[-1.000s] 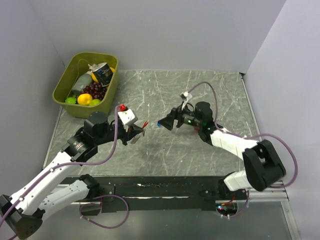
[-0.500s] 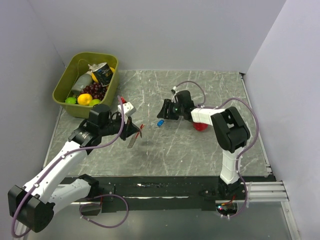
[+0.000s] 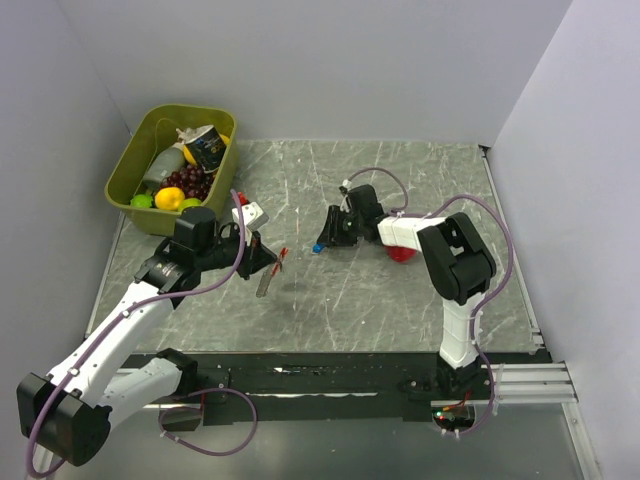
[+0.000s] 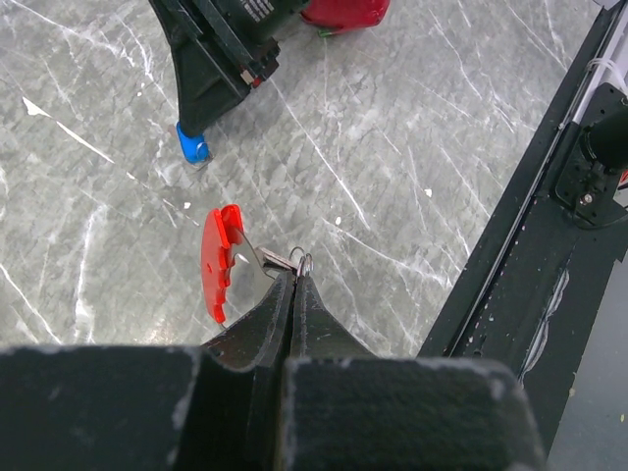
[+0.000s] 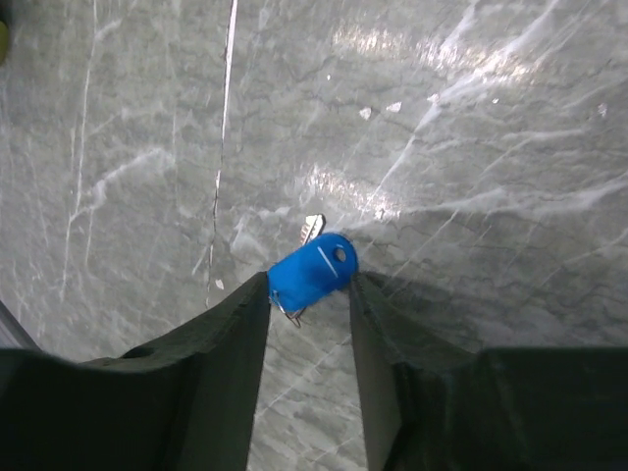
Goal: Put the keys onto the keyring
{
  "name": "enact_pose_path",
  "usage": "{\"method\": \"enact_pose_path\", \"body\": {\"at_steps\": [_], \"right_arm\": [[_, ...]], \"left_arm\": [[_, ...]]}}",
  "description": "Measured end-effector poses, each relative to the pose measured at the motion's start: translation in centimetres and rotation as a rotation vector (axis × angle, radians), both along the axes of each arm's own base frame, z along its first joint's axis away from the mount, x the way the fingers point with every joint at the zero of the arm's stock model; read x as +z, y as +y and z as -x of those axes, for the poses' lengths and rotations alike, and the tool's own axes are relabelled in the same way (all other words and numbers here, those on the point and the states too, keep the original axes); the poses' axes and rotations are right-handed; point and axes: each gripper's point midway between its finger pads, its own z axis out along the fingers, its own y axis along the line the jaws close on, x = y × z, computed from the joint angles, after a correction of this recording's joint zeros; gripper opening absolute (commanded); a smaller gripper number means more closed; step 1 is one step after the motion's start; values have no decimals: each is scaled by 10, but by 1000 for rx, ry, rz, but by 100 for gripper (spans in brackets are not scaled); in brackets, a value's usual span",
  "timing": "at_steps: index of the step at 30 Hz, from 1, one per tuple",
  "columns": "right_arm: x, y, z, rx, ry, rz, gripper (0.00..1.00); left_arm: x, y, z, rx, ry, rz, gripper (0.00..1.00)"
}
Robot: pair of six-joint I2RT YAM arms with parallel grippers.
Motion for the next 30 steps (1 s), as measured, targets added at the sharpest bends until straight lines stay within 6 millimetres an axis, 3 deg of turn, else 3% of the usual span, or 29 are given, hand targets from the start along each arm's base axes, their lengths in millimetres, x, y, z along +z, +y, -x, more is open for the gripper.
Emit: {"method": "enact_pose_path", "body": {"at_steps": [6,12,17,23,30], "right_arm": [[-3,1,5,13,5,-1,37],[-1,2,14,31,-8,-24,54],[2,-4,34,43,-14,-18,54],[3,-2,37,57,-21,-12,50],[-2,9,30,70,-20,-15,37]], "left_arm": [[0,0,0,-2,1,2,1],[0,0,0,-2,3,3,1],[0,0,0,-2,3,3,1],[0,-1,1,-12,5,8,1],[1,-1,3,-19,7,12,1]]}}
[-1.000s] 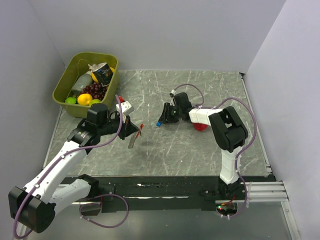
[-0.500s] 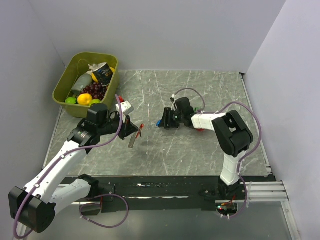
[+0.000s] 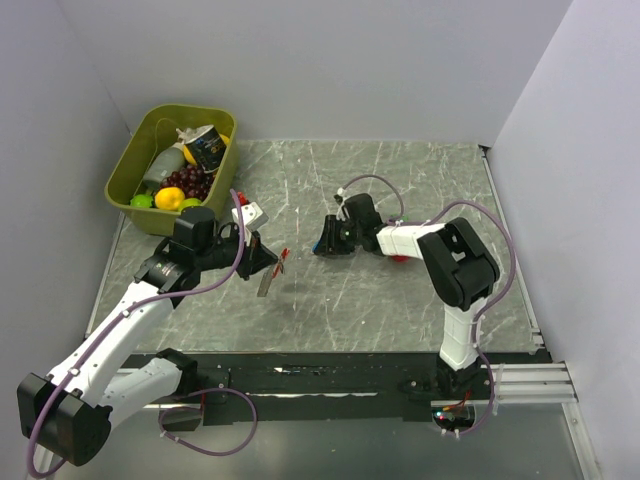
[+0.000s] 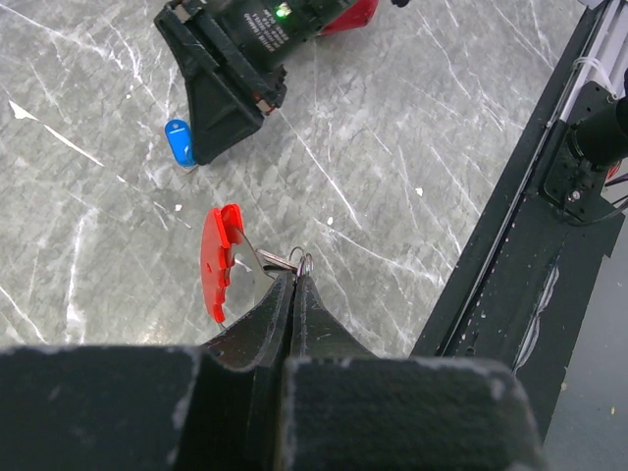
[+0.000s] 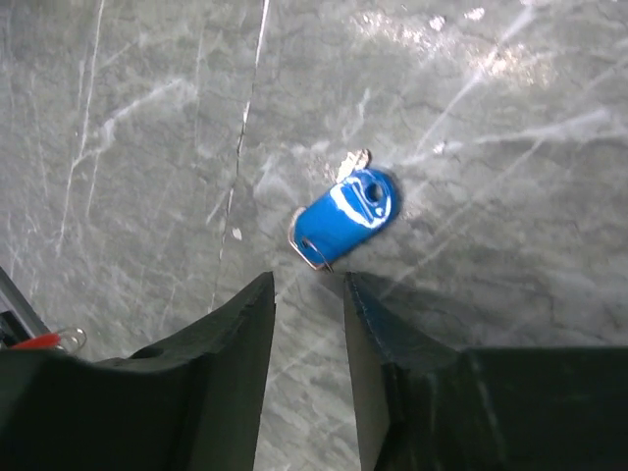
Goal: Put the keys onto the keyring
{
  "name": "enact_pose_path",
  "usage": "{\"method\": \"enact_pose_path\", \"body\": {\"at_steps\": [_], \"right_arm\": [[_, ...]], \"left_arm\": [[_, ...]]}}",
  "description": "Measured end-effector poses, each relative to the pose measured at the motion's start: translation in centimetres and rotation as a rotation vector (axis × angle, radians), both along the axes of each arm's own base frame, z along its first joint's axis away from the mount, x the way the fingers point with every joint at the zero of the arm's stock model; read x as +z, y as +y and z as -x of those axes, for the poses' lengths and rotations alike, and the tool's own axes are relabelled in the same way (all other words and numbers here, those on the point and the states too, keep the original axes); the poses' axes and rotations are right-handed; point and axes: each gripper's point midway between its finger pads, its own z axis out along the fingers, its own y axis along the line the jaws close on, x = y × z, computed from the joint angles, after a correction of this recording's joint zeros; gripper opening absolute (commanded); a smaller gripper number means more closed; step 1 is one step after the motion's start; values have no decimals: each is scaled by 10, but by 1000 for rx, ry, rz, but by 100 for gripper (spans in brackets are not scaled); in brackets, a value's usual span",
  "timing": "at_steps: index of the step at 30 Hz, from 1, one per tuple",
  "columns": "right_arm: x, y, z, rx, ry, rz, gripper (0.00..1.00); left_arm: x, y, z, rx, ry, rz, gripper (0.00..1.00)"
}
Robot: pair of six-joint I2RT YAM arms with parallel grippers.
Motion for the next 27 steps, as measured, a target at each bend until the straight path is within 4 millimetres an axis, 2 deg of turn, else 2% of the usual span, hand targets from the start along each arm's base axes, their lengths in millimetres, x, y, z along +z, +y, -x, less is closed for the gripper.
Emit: {"method": "enact_pose_path", "body": {"at_steps": [2,6,7,15,19,22,27], "right_arm": [[0,2,-2,0,-2,1,28],[-5,3,-4,-4,2,10,2],[-7,3,-4,-6,6,11,0],[-7,3,-5,10,-13,9,0],[-1,-1,3,36,-42,11,0],[15,-5,11,58,-85,5,0],[59,-2,12,105,-205,-36,0]], "left_arm": [[0,0,0,-2,0,1,1],[0,-1,1,-7,1,3,1],[0,-1,1,-8,1,4,1],[1,-1,2,-10,2,5,1],[1,-1,1,-10,1,5,1],[0,-1,2,-10,2,5,1],[0,-1,2,-10,3,4,1]]}}
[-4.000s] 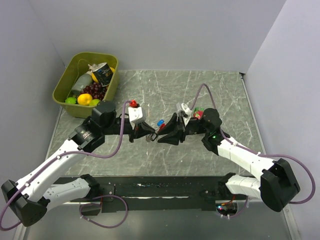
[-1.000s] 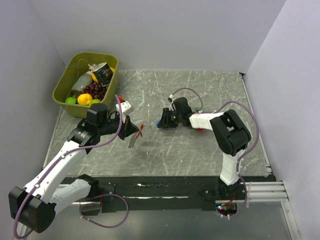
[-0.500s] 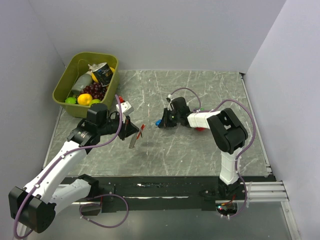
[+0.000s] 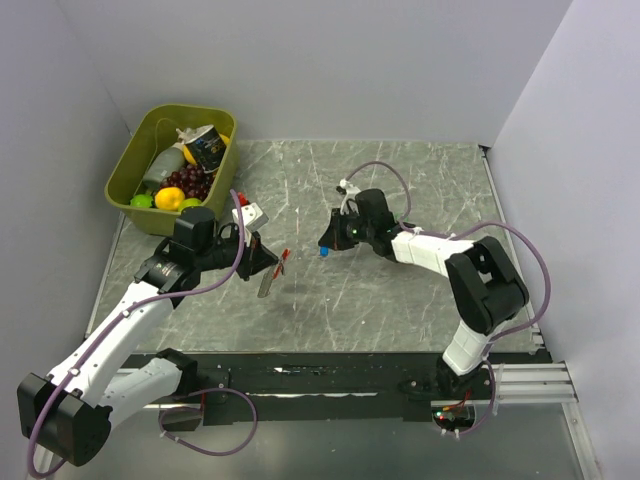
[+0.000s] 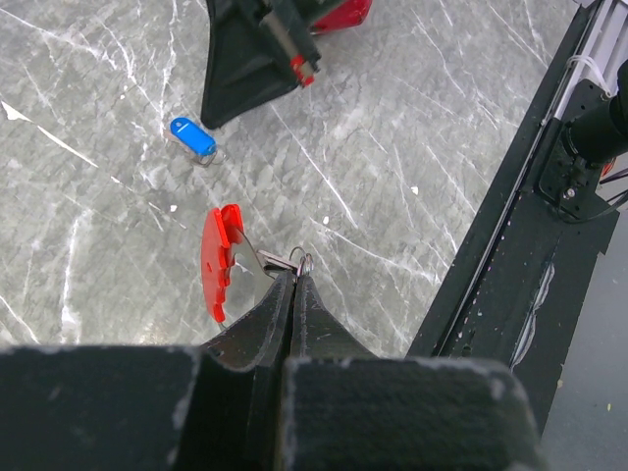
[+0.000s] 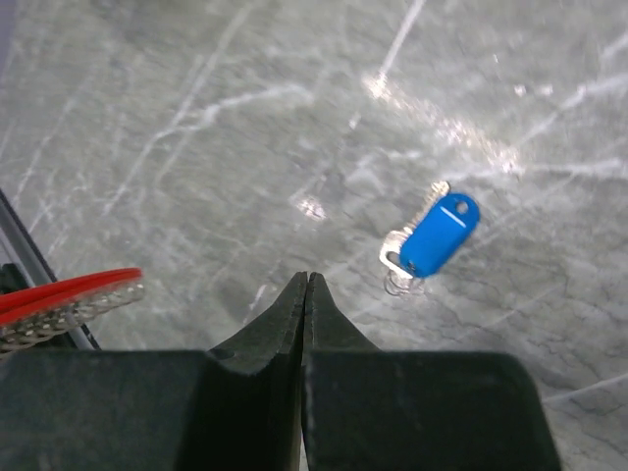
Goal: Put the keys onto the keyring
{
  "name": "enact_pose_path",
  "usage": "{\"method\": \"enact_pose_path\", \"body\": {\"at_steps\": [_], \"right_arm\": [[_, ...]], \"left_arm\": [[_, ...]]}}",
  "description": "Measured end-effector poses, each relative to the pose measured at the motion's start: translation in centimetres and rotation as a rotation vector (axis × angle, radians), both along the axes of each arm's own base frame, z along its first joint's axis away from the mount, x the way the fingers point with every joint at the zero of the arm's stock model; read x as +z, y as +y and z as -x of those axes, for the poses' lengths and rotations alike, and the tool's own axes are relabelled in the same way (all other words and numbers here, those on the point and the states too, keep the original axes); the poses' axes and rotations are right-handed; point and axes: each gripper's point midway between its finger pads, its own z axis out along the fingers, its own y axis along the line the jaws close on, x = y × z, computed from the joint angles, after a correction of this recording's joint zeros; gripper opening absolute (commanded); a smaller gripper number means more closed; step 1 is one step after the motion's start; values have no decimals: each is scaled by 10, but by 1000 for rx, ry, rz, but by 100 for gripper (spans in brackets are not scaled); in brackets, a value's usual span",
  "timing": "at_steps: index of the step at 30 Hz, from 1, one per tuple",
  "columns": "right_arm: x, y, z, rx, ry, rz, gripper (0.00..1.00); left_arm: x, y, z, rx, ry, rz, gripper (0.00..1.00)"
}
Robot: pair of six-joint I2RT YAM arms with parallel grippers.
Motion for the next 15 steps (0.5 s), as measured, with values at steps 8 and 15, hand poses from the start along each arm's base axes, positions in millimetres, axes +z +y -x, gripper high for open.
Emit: {"method": "enact_pose_path", "body": {"at_steps": [8,15], "right_arm": [[5,1,1,28,-28,-1,55],[-40,-6,-5,-15,89,105,54]], "left_arm": [[0,0,0,-1,0,0,1],[0,-1,1,-6,1,3,1]]}}
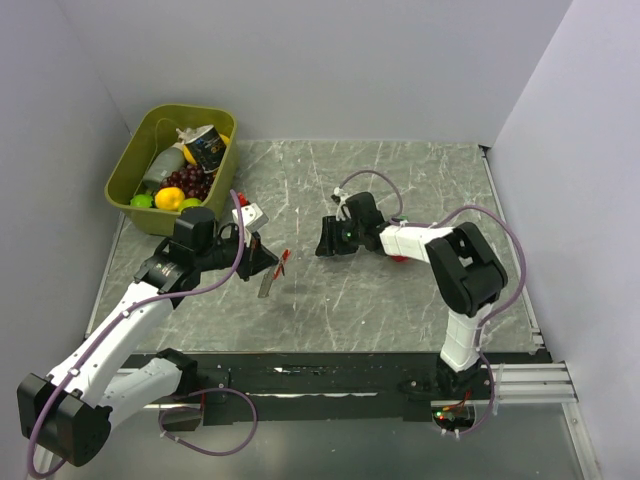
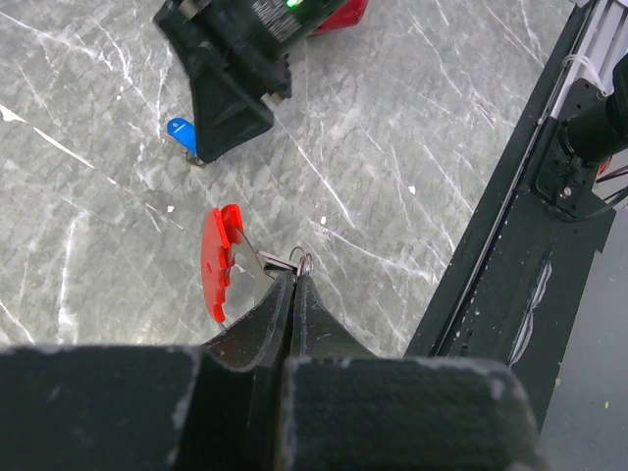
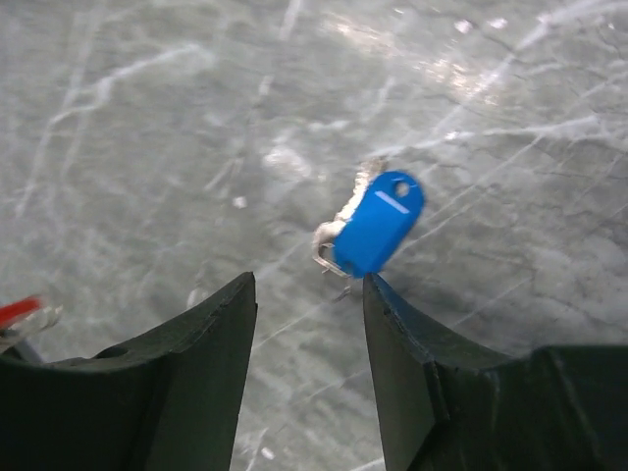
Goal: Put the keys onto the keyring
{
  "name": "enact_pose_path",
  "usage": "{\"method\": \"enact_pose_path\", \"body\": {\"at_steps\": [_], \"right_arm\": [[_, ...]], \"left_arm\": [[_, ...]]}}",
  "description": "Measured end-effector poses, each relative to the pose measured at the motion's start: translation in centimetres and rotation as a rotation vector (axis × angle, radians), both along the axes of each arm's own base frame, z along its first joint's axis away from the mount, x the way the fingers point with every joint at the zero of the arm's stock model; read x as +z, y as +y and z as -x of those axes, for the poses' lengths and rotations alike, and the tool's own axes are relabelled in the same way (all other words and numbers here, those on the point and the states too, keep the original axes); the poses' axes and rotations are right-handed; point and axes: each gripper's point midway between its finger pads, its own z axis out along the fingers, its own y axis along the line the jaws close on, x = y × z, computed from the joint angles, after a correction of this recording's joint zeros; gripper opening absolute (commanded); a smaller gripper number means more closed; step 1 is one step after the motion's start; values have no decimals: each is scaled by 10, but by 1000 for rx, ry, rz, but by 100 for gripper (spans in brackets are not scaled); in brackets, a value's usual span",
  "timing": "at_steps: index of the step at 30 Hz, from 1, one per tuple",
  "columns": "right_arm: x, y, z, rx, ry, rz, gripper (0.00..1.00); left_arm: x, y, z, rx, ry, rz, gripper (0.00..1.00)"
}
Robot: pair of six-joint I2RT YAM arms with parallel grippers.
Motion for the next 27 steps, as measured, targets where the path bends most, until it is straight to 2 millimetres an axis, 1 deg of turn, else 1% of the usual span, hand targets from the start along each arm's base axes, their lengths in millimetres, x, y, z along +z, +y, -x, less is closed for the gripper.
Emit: {"method": "enact_pose_path", "body": {"at_steps": [2,4,6,8,12,14,15,16,17,24,27], "right_arm": [[-12,-1,-1,-15,40,27,53],[-16,-3,0,-26,65,37,50],[-17,-4,0,-40,77,41,47],[-19,-4,1,-52,88,44,40],[-21,-3,-1,-72,107,41,34],[-22,-1,-3,-80,117,35,22],[-23,0,-5,-84,120,34,15],[-24,1,-5,-85,125,33,2],[-25,2,-6,-84,128,30,0],[-26,4,-5,-84,132,16,0],[-23,0,2,-72,119,21,0]], "left_arm": [[0,0,0,0,0,0,1],[0,0,0,0,0,0,1],[0,0,0,0,-1,0,1],[0,0,0,0,-1,0,1],[1,0,1,-1,-4,2,1],[1,0,1,-1,-4,2,1],[1,0,1,-1,-4,2,1],[1,0,1,-1,-4,2,1],[1,0,1,-1,-5,3,1],[3,0,1,-1,-12,6,1],[3,0,1,-1,-12,6,1]]}}
